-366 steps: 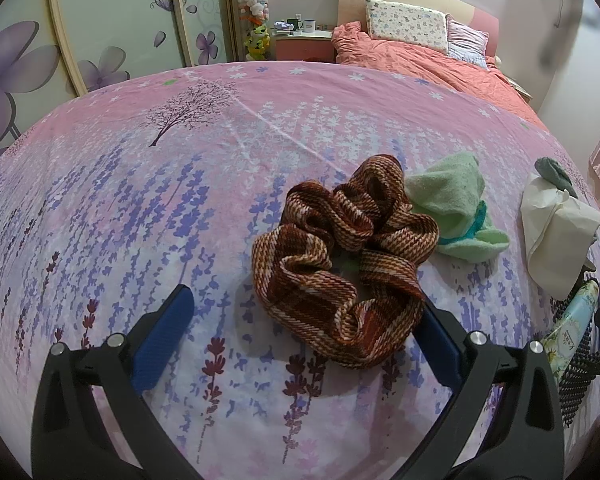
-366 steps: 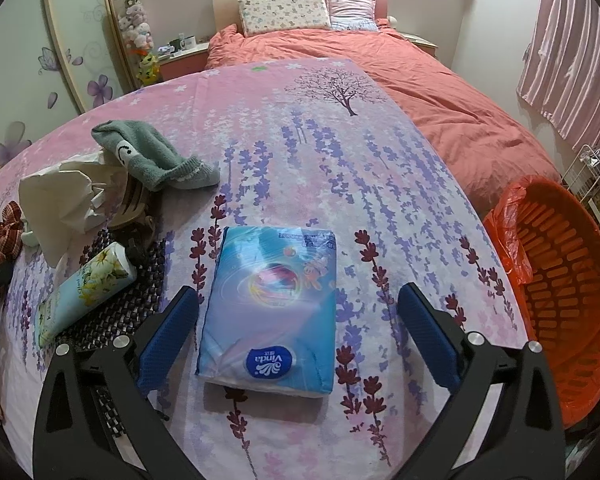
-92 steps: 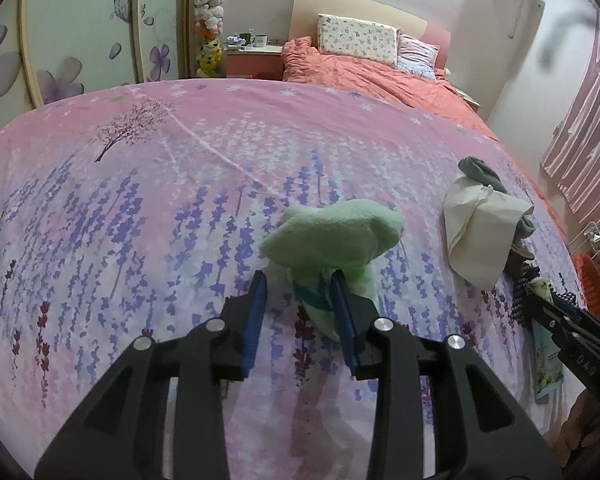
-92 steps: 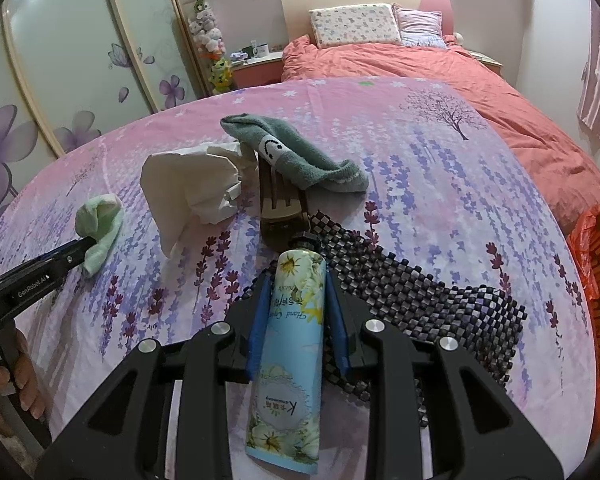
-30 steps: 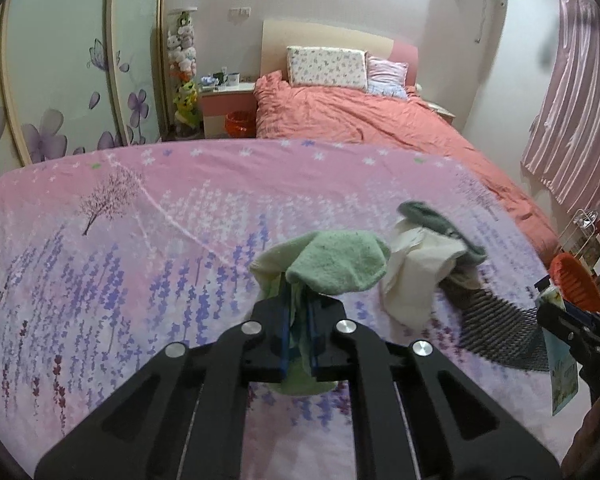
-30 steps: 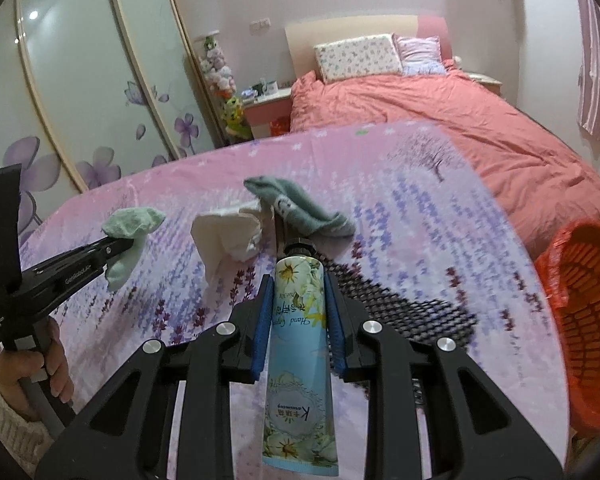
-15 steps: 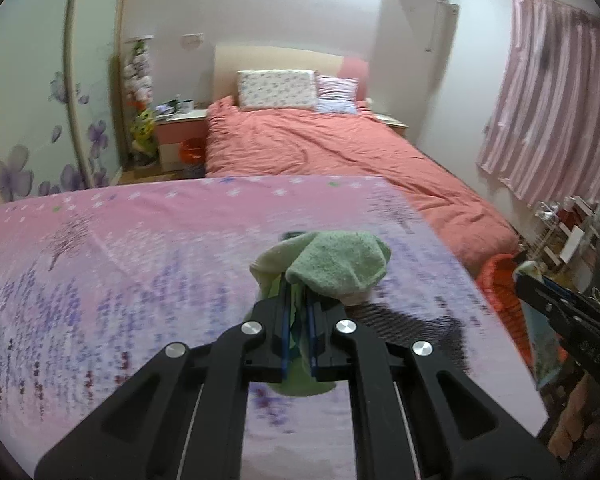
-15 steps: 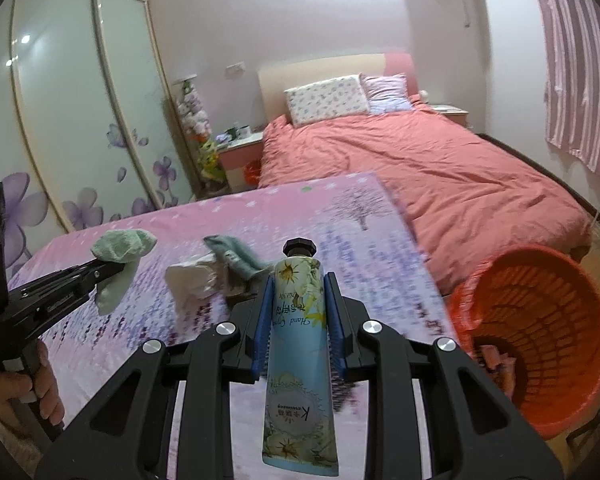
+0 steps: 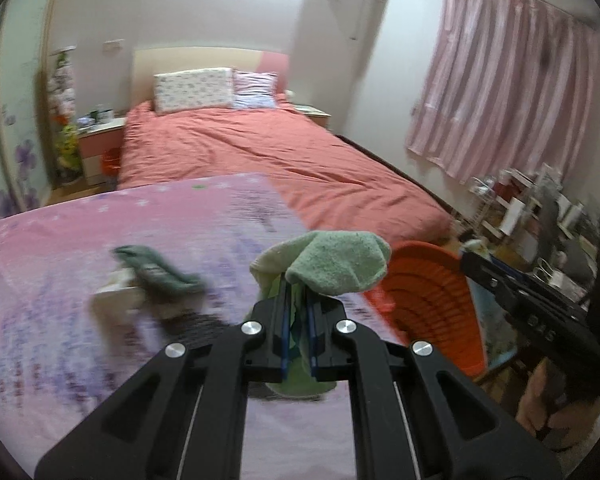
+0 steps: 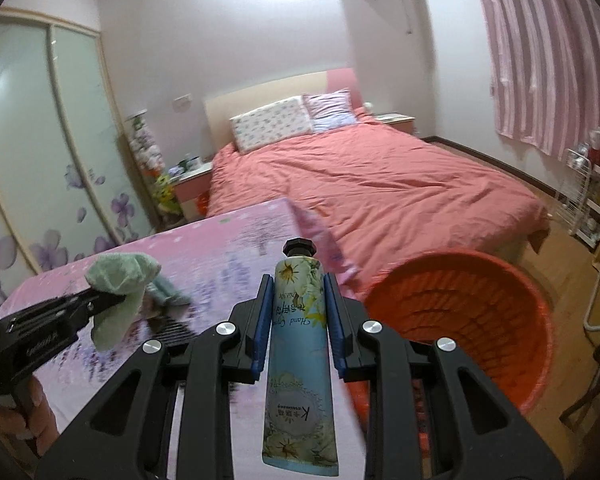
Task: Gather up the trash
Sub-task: 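Carry the spray can and green cloth over the orange basket and release both, then move the right tool over the mesh mat while the left tool reaches the white cloth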
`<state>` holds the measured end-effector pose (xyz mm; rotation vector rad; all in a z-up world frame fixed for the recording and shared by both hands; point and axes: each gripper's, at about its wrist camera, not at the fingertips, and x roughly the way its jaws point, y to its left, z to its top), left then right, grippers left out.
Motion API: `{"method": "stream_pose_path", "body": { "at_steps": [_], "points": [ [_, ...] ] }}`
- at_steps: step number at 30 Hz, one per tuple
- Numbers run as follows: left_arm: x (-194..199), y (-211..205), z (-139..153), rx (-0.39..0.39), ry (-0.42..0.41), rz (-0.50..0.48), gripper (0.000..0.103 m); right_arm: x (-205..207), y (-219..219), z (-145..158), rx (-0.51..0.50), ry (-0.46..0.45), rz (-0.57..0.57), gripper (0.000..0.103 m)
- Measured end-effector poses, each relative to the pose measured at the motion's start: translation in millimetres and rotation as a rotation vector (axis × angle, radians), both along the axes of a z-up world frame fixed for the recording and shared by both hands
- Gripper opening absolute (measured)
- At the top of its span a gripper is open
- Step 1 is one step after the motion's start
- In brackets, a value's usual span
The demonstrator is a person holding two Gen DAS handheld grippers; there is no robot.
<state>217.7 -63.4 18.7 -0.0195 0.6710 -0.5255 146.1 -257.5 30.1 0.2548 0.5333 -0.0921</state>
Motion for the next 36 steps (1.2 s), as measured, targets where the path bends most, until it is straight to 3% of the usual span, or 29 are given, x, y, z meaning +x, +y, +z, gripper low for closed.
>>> {"method": "stream_pose_path", "body": {
  "at_steps": [9,17,19,21,25,30,33,36],
  "points": [
    [-11,-111,-13,-0.009,0.042,-0.187,0.008,-7,-70,-16,0.067,0.019,-0.124,0.026],
    [-2,-176,-38,0.029,0.092,-0.254,0.01,-4,-113,-35,0.124,0.047,-0.183,0.026],
    [2,-185,-45,0.048,0.103,-0.251,0.023,0,-125,-41,0.149,0.058,-0.188,0.026],
    [7,-192,-54,0.063,0.118,-0.238,0.047,2,-134,-49,0.17,0.074,-0.208,0.03],
    [14,-186,-65,0.082,0.137,-0.216,0.053,-1,-137,-57,0.187,0.092,-0.223,0.049],
    [16,-160,-71,0.115,0.116,-0.154,0.072,-9,-127,-55,0.12,0.09,-0.234,0.073],
    [14,-135,-70,0.116,0.104,-0.116,0.08,-9,-114,-50,0.072,0.088,-0.212,0.083],
    [13,-107,-71,0.13,0.088,-0.063,0.084,-8,-94,-47,0.029,0.09,-0.172,0.086]
  ]
}}
